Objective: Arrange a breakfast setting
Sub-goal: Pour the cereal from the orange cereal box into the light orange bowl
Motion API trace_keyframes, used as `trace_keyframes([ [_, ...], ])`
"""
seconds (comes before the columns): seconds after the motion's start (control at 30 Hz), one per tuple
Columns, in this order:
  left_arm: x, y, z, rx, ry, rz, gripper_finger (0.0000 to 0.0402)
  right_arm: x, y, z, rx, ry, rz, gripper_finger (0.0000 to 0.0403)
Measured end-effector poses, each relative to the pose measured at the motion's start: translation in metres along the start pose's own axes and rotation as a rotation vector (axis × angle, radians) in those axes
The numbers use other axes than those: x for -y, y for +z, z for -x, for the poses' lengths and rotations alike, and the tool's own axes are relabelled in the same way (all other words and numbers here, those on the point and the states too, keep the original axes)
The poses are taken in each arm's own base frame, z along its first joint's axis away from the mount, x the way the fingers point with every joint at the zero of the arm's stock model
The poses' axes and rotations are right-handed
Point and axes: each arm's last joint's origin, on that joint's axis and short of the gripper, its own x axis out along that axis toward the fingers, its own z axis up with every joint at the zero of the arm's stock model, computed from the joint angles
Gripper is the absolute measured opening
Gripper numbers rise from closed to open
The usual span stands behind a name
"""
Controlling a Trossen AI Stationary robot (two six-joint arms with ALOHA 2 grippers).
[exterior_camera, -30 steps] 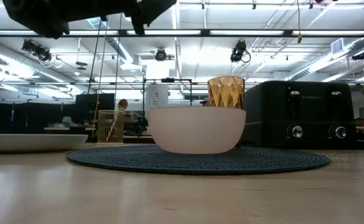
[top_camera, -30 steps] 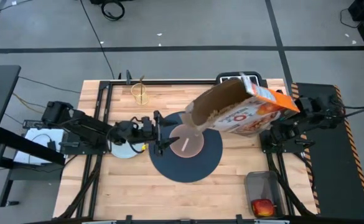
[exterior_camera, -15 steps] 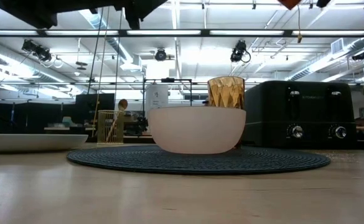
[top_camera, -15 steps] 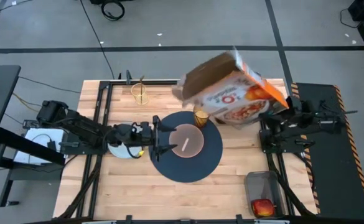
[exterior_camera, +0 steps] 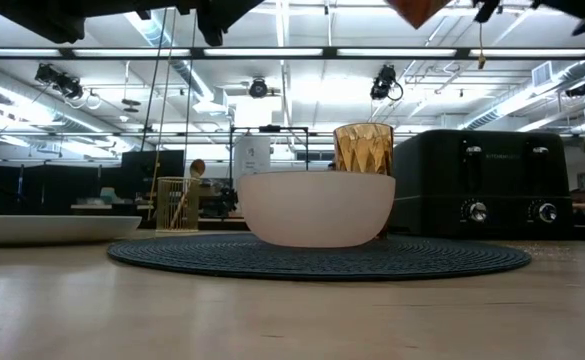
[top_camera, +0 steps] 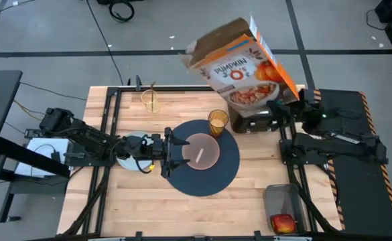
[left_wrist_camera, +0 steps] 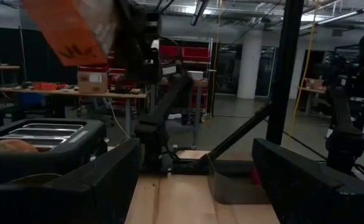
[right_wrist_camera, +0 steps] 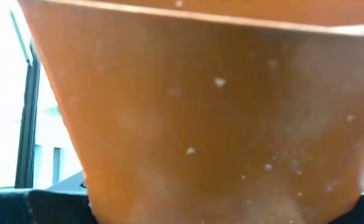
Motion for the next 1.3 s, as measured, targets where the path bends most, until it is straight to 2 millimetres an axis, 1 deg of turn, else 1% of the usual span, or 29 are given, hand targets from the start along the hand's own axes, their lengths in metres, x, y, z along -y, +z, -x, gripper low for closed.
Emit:
trace_keyframes([
  [0.1,0.001,-0.001,0.000,-0.005,-0.004,0.020,0.0311,0.013,-0.001,-0.004,0.014,0.029,0.003,0.0297],
  [0.2,0.003,-0.003,0.001,-0.026,-0.010,0.037,0.0311,0.025,0.003,-0.002,0.003,0.047,0.011,0.0296],
  [0.3,0.008,-0.004,0.002,-0.042,-0.022,0.055,0.0311,0.037,0.011,0.007,-0.015,0.014,0.036,0.0296],
  [0.43,0.014,-0.005,0.004,-0.046,0.011,0.059,0.0311,0.048,0.019,0.022,-0.028,-0.016,0.058,0.0296],
  [0.6,0.018,-0.005,0.006,-0.047,0.028,0.061,0.0311,0.055,0.019,0.043,-0.115,0.005,0.020,0.0296],
  [0.7,0.018,-0.006,0.006,-0.052,0.032,0.058,0.0311,0.055,0.021,0.048,-0.188,0.032,-0.013,0.0296],
  [0.87,0.017,-0.007,0.006,-0.071,0.037,0.031,0.0311,0.052,0.022,0.050,-0.255,0.072,-0.060,0.0296],
  [1.0,0.020,-0.009,0.008,-0.097,0.057,-0.009,0.0311,0.045,0.023,0.052,-0.316,0.108,-0.091,0.0296],
  [1.17,0.022,-0.009,0.013,-0.153,0.052,-0.013,0.0311,0.037,0.028,0.056,-0.333,0.090,-0.096,0.0296],
  [1.3,0.023,-0.008,0.019,-0.209,0.098,-0.043,0.0311,0.031,0.028,0.059,-0.354,0.058,-0.104,0.0296],
])
